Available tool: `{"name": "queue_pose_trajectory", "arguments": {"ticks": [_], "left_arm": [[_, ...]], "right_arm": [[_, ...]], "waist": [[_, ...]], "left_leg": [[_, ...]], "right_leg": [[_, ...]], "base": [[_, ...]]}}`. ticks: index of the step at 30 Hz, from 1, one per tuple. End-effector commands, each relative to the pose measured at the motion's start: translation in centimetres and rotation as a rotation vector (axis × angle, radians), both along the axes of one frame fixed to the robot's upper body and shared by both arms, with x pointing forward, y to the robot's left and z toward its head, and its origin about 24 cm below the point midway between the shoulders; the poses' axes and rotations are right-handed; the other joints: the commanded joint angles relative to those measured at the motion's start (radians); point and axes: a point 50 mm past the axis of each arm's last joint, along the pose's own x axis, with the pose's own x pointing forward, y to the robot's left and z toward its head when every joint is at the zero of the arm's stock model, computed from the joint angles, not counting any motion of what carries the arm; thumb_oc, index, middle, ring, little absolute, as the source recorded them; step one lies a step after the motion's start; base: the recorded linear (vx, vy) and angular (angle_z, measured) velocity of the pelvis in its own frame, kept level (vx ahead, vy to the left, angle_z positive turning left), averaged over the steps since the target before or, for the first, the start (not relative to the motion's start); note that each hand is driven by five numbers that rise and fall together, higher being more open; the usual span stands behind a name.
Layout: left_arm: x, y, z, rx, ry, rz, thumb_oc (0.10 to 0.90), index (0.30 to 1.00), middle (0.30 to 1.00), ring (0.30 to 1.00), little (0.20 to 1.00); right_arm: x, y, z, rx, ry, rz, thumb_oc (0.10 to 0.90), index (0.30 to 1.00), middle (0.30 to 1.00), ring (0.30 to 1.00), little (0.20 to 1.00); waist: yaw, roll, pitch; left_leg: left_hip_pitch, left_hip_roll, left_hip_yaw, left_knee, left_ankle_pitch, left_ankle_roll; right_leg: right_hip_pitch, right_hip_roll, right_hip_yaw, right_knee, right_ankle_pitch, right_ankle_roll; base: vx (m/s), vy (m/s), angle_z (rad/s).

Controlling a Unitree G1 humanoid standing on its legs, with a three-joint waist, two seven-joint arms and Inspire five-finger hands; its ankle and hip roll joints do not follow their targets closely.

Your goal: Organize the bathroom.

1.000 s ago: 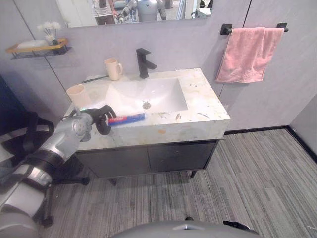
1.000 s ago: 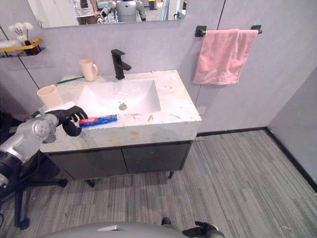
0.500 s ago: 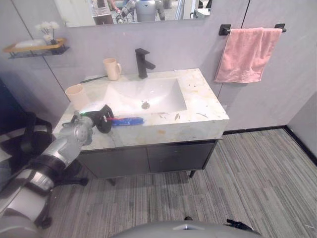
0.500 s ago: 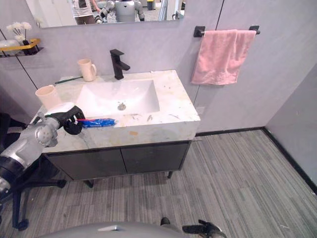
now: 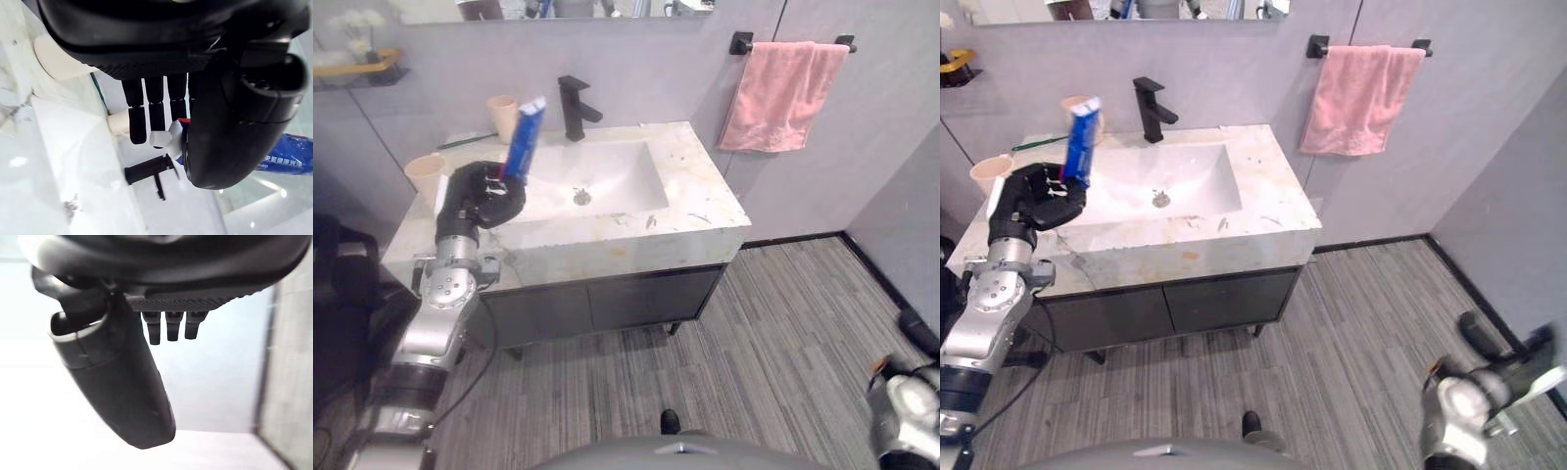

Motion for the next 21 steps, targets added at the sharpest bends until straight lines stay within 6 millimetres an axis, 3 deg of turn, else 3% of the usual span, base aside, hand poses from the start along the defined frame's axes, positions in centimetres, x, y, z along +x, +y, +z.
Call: {"name": "queue_pose_trajectory", "arguments": {"ticks": [1,3,5,7,10,15,21], "left_arm": [[0.9,-3.6,8.9,-0.009,-0.479,-0.123,0.400,0.300,0.300,0.300,0.300],[0.9,-4.2,8.9,-0.014,-0.482,-0.137,0.400,0.300,0.300,0.300,0.300],[0.9,-5.0,8.4,-0.031,-0.484,-0.164,0.400,0.300,0.300,0.300,0.300],[0.8,-5.3,8.2,-0.042,-0.486,-0.172,0.400,0.300,0.300,0.300,0.300],[1.1,-7.0,7.3,-0.135,-0.513,-0.212,0.400,0.300,0.300,0.300,0.300],[1.2,-9.5,6.5,-0.175,-0.493,-0.289,0.400,0.300,0.300,0.300,0.300],[1.5,-11.0,5.9,-0.174,-0.443,-0.372,0.400,0.300,0.300,0.300,0.300]], "right_arm": [[6.3,5.0,12.2,-0.440,-0.405,0.348,0.800,0.900,0.900,0.900,0.900],[7.4,7.3,13.9,-0.476,-0.463,0.519,0.800,0.900,0.900,0.900,0.900],[8.8,11.7,16.1,-0.463,-0.561,0.914,0.800,0.900,0.900,0.900,0.900],[9.2,12.9,16.3,-0.455,-0.556,1.011,0.800,0.900,0.900,0.900,0.900],[11.5,19.8,16.8,-0.409,-0.520,1.401,0.800,0.900,0.900,0.900,0.900],[12.6,25.4,17.0,-0.331,-0.512,1.613,0.800,0.900,0.900,0.900,0.900],[12.9,28.2,17.2,-0.254,-0.509,1.706,0.800,0.900,0.900,0.900,0.900]], "waist": [[0.009,0.003,-0.025],[0.016,-0.001,-0.027],[0.028,-0.012,-0.036],[0.034,-0.014,-0.037],[0.061,-0.025,-0.039],[0.096,-0.029,-0.037],[0.118,-0.031,-0.035]], "left_leg": [[-0.076,-0.010,-0.067,0.003,0.004,0.050],[-0.080,-0.011,-0.068,0.003,0.005,0.050],[-0.086,-0.009,-0.065,0.003,0.005,0.046],[-0.087,-0.009,-0.066,0.003,0.006,0.046],[-0.085,-0.008,-0.072,0.003,0.006,0.045],[-0.081,-0.005,-0.088,0.003,0.010,0.043],[-0.078,-0.006,-0.104,0.003,0.014,0.043]], "right_leg": [[0.091,0.011,0.051,-0.006,-0.085,0.014],[0.087,0.008,0.048,-0.006,-0.086,0.015],[0.083,0.003,0.037,-0.006,-0.092,0.016],[0.083,0.001,0.034,-0.006,-0.093,0.015],[0.091,-0.003,0.016,-0.006,-0.098,0.009],[0.106,-0.012,-0.015,-0.006,-0.101,0.004],[0.118,-0.020,-0.035,-0.006,-0.101,0.004]], "base": [[-0.06,0.024,-0.23],[-0.05,0.012,-0.16],[-0.05,0.005,-0.07],[0.00,0.000,0.00],[-0.01,-0.005,0.04],[0.00,-0.012,0.23],[0.01,-0.006,0.19]]}}
